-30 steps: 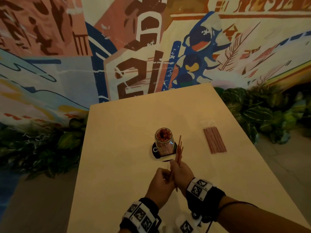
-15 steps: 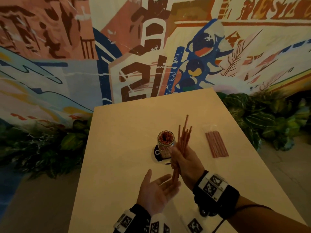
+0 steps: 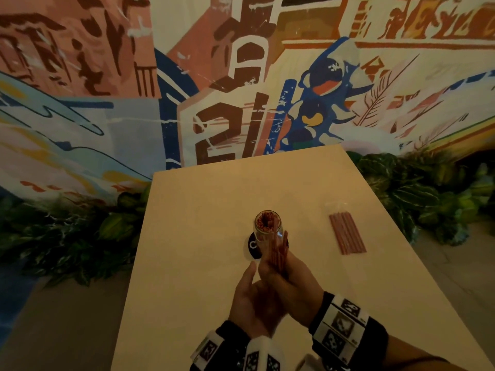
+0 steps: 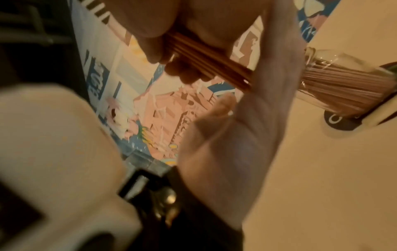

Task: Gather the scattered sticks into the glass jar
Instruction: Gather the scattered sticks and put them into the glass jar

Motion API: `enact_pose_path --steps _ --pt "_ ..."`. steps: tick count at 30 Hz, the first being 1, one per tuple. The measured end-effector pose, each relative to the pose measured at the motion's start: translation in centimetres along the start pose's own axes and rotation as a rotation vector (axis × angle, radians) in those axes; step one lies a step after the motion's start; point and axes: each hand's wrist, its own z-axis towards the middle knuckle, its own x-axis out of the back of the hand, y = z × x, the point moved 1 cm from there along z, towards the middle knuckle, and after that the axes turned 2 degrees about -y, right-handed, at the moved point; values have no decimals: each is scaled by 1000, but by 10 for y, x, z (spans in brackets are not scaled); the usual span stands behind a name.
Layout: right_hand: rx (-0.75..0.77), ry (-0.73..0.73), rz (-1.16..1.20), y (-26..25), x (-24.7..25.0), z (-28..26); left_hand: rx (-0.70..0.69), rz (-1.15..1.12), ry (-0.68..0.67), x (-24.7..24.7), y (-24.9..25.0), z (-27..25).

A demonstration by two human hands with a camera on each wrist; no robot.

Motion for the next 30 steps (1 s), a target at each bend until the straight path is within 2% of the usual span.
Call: enact_pose_path --steps 7,13,17,20,26,28,30 --pt "18 85 219 -3 5 -1 -49 110 -42 -12 1 -1" --pt "13 162 90 -4 6 2 -37 48 -51 -8 0 1" --pt "-7 91 122 -6 7 2 -45 6 -96 -11 0 -4" --pt "-5 101 142 -5 8 5 -32 18 -90 -15 -1 -7" --pt "-36 195 67 8 10 11 18 17 25 -7 -3 4" --pt "-81 169 113 13 7 12 23 72 64 -1 -1 6" --pt "-106 204 119 17 8 20 49 203 160 13 5 6"
